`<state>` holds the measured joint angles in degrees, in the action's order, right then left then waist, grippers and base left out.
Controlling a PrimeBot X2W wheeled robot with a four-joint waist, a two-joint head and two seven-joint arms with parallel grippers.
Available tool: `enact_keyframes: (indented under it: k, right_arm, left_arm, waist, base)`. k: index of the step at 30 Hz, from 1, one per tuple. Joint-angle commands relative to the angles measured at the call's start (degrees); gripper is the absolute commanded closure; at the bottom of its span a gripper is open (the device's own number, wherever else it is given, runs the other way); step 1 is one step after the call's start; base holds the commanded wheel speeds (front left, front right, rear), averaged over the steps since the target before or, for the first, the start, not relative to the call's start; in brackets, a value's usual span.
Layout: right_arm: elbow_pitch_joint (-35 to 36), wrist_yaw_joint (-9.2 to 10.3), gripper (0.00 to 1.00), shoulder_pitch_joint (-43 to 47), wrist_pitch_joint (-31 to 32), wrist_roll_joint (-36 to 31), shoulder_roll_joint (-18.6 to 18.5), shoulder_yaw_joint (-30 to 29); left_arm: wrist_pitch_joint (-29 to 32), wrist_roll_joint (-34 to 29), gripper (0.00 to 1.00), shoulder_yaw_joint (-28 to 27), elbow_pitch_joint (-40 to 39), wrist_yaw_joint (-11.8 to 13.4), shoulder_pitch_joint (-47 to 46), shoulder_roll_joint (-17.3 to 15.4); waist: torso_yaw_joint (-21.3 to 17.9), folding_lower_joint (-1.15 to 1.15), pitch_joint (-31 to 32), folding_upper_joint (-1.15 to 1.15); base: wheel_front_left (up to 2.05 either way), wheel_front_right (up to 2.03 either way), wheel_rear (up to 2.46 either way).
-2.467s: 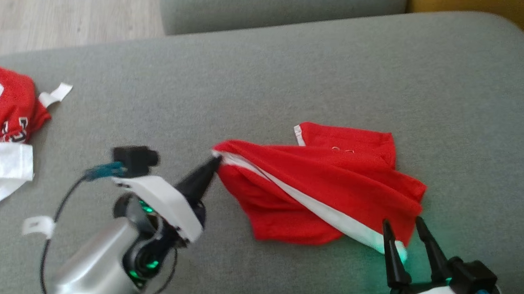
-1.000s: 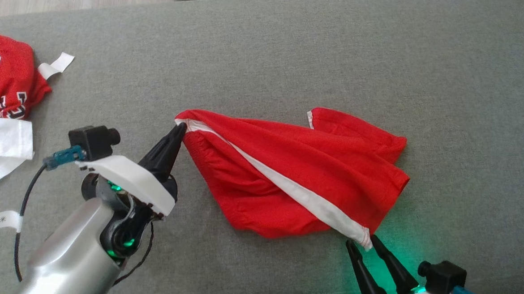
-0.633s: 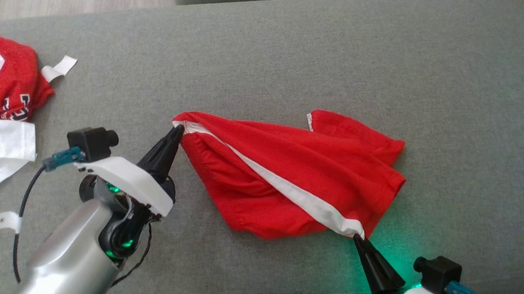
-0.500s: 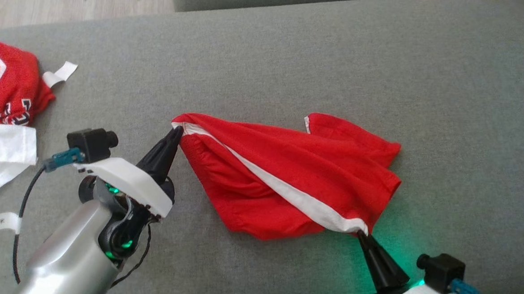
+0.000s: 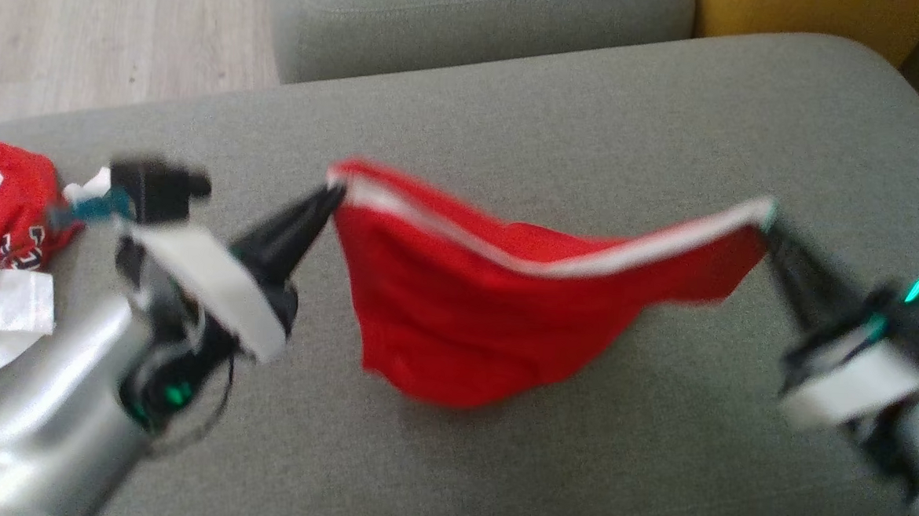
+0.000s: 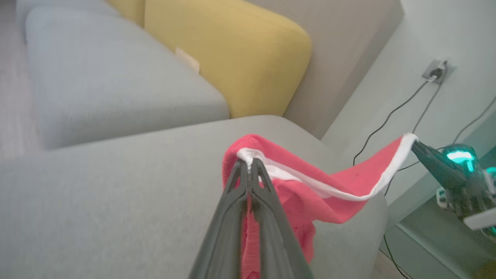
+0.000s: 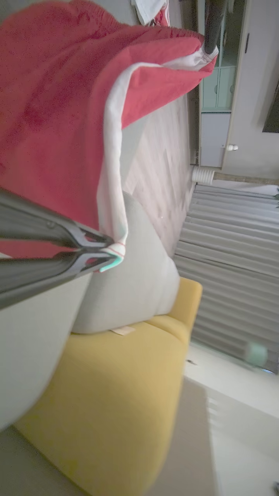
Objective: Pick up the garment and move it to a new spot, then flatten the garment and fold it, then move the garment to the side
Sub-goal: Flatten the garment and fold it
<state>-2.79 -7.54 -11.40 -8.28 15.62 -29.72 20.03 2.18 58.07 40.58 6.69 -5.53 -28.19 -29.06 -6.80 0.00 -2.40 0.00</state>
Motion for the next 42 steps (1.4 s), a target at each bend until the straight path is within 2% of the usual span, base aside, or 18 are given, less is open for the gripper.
enact_keyframes:
  k: [1, 4, 7, 12, 15, 18, 19, 24, 27, 30, 34, 38, 42]
  right_arm:
    - [3.19, 0.05, 1.00, -5.40, 1.57, -0.28, -3.74, -0.59]
    - [5.37, 0.05, 1.00, -13.89, 4.46, 1.00, -7.02, -1.68]
    - [4.57, 0.05, 1.00, -23.41, 7.01, 1.73, -9.92, -0.31]
    - [-4.46, 0.05, 1.00, -39.76, 8.69, 1.68, -12.05, 2.82]
    - [-11.42, 0.05, 1.00, -49.61, 7.11, -0.17, -10.85, 2.52]
    - [-17.72, 0.05, 1.00, -57.79, 3.65, -2.61, -8.92, 1.06]
    - [-17.72, 0.05, 1.00, -57.79, 3.65, -2.61, -8.92, 1.06]
    - [-24.22, 0.05, 1.00, -64.74, -2.61, -6.74, -7.10, -0.79]
    - [-25.37, 0.05, 1.00, -62.98, -4.02, -7.35, -5.93, 0.65]
    - [-24.88, 0.05, 1.00, -57.62, -4.97, -6.40, -4.43, 2.10]
    - [-22.60, 0.05, 1.00, -46.55, -5.72, -4.84, -3.03, 1.39]
    - [-18.44, 0.05, 1.00, -32.38, -5.96, -3.31, -2.55, -2.57]
    - [-10.80, 0.05, 1.00, -17.08, -6.07, -4.05, -1.45, -8.98]
  left_arm:
    - [2.28, 0.12, 1.00, -3.34, -4.10, 0.17, -7.53, -3.04]
    - [8.09, -0.11, 1.00, -3.78, -8.09, 0.16, -15.34, -4.33]
    - [11.76, -2.26, 1.00, -3.91, -7.41, -0.12, -24.35, -4.20]
    - [11.67, -7.66, 1.00, -2.62, 2.54, -0.93, -38.98, 0.75]
    - [7.41, -12.10, 1.00, -1.49, 10.25, -1.40, -47.22, 4.14]
    - [0.34, -15.67, 1.00, -0.69, 16.91, -1.72, -54.47, 7.49]
    - [0.34, -15.67, 1.00, -0.69, 16.91, -1.72, -54.47, 7.49]
    - [-13.22, -18.52, 1.00, 0.71, 25.77, -1.91, -61.70, 11.28]
    - [-16.05, -17.20, 1.00, 3.84, 27.88, -1.93, -60.12, 11.42]
    - [-16.99, -14.89, 1.00, 6.43, 27.99, -1.94, -54.69, 10.16]
    - [-17.14, -14.46, 1.00, 4.62, 22.79, -1.94, -43.34, 8.10]
    - [-17.16, -17.23, 1.00, 2.81, 15.17, -1.95, -28.06, 6.11]
    - [-17.17, -22.97, 1.00, 0.53, 8.44, -1.95, -11.57, 4.28]
  waist:
    - [0.12, 0.00, -1.20, 0.00]
    - [0.49, 0.00, -3.63, 0.00]
    - [0.81, 0.00, -6.57, 0.00]
    - [1.23, 0.00, -12.68, 0.00]
    - [0.58, 0.00, -16.67, 0.00]
    - [-0.24, 0.00, -19.97, 0.00]
    - [-0.24, 0.00, -19.97, 0.00]
    - [-0.86, 0.00, -23.28, 0.00]
    - [-0.91, 0.00, -24.11, 0.00]
    - [-0.65, 0.00, -24.46, 0.00]
    - [-0.06, 0.00, -23.83, 0.00]
    - [0.98, 0.00, -20.92, 0.00]
    - [1.37, 0.00, -16.81, 0.00]
  base:
    - [0.00, 0.00, 0.00]
    - [0.00, 0.00, 0.00]
    - [0.00, 0.00, 0.00]
    - [0.00, 0.00, 0.00]
    - [0.00, 0.00, 0.00]
    - [0.00, 0.00, 0.00]
    - [0.00, 0.00, 0.00]
    - [0.00, 0.00, 0.00]
    - [0.00, 0.00, 0.00]
    - [0.00, 0.00, 0.00]
    - [0.00, 0.00, 0.00]
    - [0.00, 0.00, 0.00]
    - [0.00, 0.00, 0.00]
